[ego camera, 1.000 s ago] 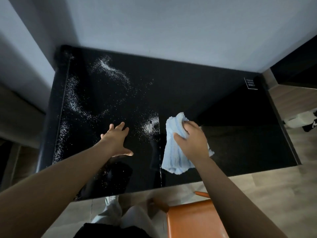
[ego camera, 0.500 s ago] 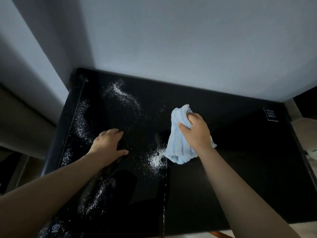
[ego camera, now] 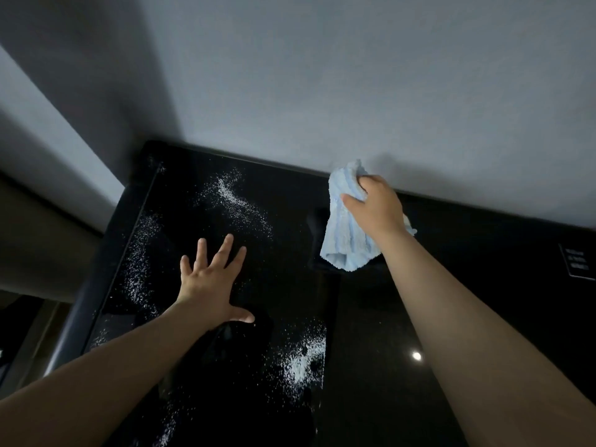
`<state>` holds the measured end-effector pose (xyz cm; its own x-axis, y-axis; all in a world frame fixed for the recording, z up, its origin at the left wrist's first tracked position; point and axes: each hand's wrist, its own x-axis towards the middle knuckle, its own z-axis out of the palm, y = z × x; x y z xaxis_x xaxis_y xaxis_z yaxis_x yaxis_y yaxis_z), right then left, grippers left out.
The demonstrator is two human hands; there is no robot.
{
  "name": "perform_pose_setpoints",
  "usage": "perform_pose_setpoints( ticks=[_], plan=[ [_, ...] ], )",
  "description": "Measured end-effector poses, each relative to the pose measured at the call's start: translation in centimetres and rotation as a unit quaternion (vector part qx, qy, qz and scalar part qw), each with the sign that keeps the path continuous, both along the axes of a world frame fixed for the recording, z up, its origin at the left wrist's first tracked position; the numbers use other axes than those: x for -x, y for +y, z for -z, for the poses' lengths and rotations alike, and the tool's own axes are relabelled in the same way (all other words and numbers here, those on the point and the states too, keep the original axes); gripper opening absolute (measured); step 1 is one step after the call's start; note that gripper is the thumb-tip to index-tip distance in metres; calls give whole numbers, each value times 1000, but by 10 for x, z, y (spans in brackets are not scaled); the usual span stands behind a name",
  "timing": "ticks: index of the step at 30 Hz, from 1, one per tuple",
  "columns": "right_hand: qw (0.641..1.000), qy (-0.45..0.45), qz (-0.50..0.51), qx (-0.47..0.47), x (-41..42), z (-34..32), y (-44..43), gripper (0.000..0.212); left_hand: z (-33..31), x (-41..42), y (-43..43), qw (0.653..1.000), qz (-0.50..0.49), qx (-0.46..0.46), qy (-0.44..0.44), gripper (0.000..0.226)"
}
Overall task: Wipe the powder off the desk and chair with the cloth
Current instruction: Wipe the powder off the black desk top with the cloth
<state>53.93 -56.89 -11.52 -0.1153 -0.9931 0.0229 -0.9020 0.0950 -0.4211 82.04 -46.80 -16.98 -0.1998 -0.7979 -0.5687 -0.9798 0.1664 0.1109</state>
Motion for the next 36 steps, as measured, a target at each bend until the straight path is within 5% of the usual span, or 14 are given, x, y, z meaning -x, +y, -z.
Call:
perform_pose_setpoints(
  ticks=[14,36],
  plan=[
    [989,86,-45,-109,-6,58,-69,43,0,7,-6,999,-2,-36,-23,134],
    [986,125,-87,-72,-13,63,8,44,3,6,-5,1000,-1,-20,-8,134]
  ],
)
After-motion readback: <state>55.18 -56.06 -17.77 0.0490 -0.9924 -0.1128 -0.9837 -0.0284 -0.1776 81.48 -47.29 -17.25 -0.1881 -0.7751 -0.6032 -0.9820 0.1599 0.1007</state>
